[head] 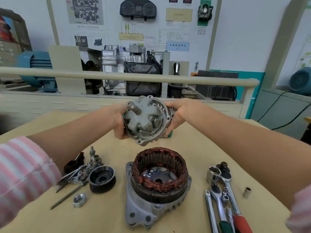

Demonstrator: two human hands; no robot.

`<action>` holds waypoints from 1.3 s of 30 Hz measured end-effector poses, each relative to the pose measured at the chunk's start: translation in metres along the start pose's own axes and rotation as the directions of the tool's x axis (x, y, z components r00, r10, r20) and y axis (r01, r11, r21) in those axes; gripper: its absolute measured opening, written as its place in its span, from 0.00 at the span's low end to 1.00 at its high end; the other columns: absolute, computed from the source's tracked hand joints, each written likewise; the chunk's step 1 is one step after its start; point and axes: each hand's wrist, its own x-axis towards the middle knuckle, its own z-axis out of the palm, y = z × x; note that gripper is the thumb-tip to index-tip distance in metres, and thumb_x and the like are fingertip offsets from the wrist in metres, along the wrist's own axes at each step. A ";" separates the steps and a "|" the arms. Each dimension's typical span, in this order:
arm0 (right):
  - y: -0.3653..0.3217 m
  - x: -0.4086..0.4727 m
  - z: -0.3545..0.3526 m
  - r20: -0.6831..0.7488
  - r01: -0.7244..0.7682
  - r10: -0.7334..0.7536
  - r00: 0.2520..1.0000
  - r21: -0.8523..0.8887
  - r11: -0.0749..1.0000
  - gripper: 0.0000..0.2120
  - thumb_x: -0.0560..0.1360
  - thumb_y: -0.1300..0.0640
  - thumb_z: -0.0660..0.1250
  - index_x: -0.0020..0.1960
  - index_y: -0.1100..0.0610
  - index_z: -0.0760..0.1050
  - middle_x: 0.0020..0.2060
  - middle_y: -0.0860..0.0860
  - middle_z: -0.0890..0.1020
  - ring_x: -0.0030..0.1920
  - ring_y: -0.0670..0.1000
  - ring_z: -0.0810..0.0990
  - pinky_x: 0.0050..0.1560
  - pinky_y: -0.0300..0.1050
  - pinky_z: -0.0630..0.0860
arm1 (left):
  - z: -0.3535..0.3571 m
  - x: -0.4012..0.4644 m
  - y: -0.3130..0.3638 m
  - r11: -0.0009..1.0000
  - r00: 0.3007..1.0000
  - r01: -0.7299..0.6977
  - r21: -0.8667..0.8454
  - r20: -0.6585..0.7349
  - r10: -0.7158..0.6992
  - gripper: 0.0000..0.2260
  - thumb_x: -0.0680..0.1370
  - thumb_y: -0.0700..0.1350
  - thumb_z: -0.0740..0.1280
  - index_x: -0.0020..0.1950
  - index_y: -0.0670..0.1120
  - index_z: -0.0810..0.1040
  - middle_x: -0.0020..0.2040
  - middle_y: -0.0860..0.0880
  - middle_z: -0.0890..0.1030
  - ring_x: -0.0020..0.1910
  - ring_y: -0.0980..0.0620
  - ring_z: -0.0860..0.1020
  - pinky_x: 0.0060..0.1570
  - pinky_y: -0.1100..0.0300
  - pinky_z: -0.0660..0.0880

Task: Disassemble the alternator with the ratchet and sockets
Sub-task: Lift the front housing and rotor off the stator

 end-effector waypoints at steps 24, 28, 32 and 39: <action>0.057 0.098 0.015 0.028 -0.146 0.144 0.989 0.102 0.984 0.17 0.81 0.58 0.56 0.39 0.69 0.72 0.40 0.62 0.82 0.54 0.57 0.80 0.50 0.59 0.75 | -0.036 0.061 -0.033 0.949 0.951 0.230 -0.215 -0.157 -0.266 0.08 0.74 0.44 0.69 0.47 0.43 0.72 0.50 0.49 0.75 0.41 0.51 0.74 0.39 0.57 0.74; 0.059 0.102 0.016 0.066 -0.023 0.021 0.998 0.034 0.999 0.07 0.79 0.59 0.54 0.45 0.61 0.67 0.53 0.57 0.81 0.57 0.57 0.78 0.55 0.56 0.75 | -0.041 0.074 -0.037 0.964 0.956 0.141 -0.225 -0.223 -0.192 0.16 0.74 0.45 0.71 0.60 0.43 0.74 0.64 0.48 0.73 0.61 0.52 0.74 0.60 0.57 0.73; 0.052 0.094 0.016 -0.010 0.022 -0.026 1.000 -0.285 0.958 0.10 0.79 0.60 0.55 0.44 0.57 0.75 0.38 0.60 0.83 0.45 0.56 0.82 0.41 0.49 0.80 | -0.044 0.069 -0.037 0.976 0.972 0.118 -0.181 -0.180 -0.151 0.04 0.78 0.40 0.62 0.45 0.41 0.72 0.50 0.46 0.78 0.45 0.48 0.75 0.52 0.56 0.75; 0.067 0.071 0.019 0.037 0.183 -0.185 0.982 -0.432 0.883 0.14 0.82 0.61 0.55 0.39 0.58 0.72 0.30 0.53 0.79 0.28 0.49 0.78 0.36 0.40 0.79 | -0.031 0.054 -0.054 0.994 0.993 -0.001 -0.106 -0.113 -0.011 0.16 0.79 0.44 0.61 0.33 0.40 0.73 0.22 0.43 0.77 0.33 0.47 0.75 0.36 0.53 0.74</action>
